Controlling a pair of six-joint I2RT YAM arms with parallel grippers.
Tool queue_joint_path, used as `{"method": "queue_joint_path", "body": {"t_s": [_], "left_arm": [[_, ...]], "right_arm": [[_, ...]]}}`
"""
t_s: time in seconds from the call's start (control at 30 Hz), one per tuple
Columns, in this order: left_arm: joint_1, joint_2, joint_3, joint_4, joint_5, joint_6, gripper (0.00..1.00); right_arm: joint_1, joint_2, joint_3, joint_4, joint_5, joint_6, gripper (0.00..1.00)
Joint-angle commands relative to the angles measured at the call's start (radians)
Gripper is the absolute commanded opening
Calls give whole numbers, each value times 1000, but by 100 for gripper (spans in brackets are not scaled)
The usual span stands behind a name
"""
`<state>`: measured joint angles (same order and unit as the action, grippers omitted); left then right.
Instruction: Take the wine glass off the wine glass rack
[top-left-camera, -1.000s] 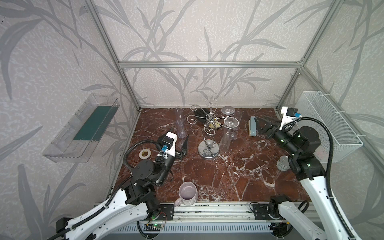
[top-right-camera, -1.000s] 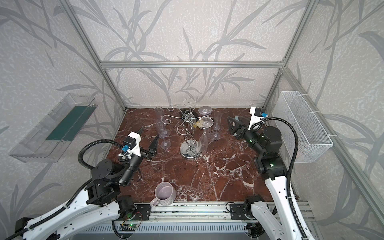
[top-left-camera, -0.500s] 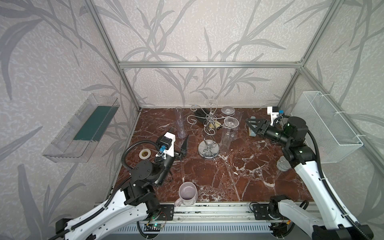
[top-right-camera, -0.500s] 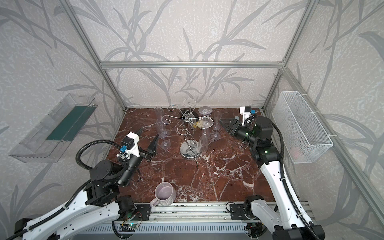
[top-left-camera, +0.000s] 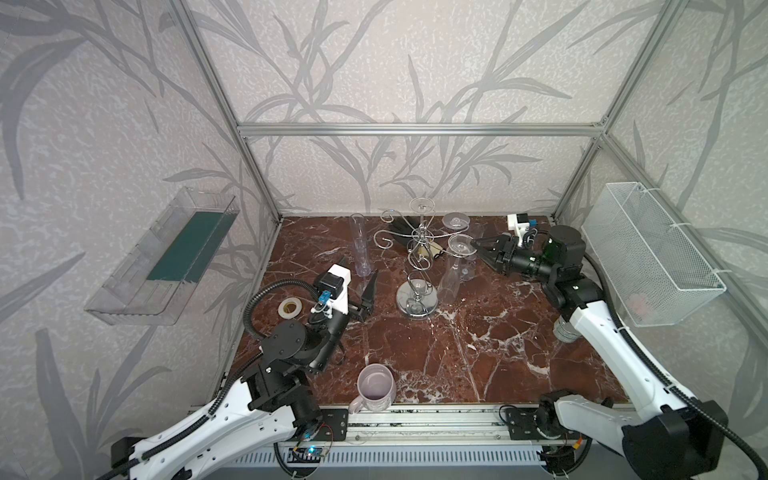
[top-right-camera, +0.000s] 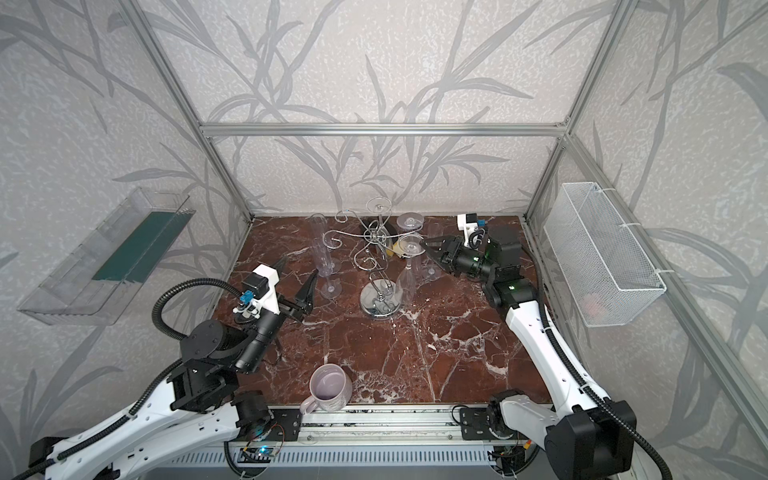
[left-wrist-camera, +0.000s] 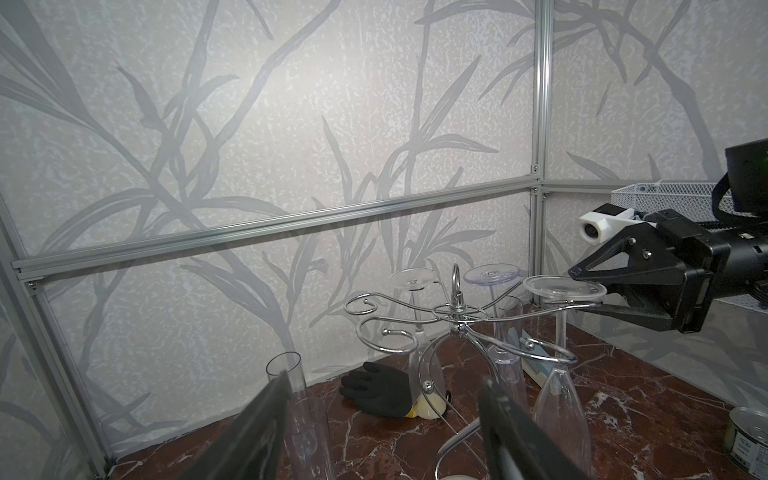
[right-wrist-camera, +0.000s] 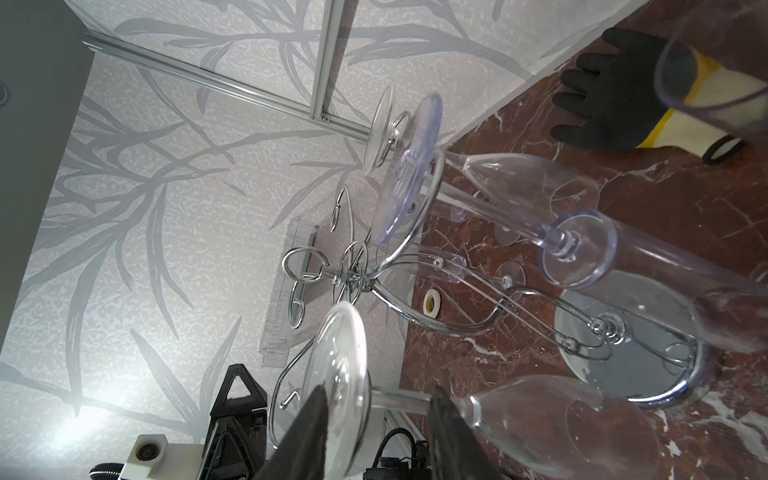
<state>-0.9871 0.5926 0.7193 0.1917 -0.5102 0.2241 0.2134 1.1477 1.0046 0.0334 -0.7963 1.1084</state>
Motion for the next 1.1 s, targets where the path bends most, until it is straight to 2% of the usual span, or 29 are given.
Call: {"method": "queue_joint_path", "body": {"t_s": [0.0,0.5,1.07], "left_arm": [[4,-19,8,-15,6,-17,73],[4,-53,-9,-32,-9,-20,73],[4,-81,-12,-51,-10,-29,73]], "right_arm": [[21,2,22,73,-5,24,39],[41,20,-24,161,40,96,22],[41,1,-50,179,60,141,10]]}}
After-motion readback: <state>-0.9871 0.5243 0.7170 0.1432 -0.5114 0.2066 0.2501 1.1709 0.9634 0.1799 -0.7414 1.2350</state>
